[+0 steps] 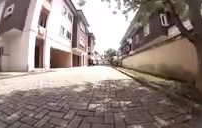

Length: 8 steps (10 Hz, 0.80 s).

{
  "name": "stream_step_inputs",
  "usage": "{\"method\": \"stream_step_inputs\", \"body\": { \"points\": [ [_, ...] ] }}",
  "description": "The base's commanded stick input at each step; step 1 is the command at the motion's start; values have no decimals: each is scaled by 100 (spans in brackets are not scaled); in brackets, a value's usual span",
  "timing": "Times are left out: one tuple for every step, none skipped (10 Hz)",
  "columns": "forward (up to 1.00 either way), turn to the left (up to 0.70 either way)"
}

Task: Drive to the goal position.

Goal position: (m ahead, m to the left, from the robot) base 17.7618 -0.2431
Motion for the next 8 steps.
{"method": "stream_step_inputs", "body": {
  "points": [
    [50, 0],
    [50, 0],
    [50, 0],
    [50, 0],
    [50, 0],
    [50, 0],
    [50, 0],
    [50, 0]
  ]
}}
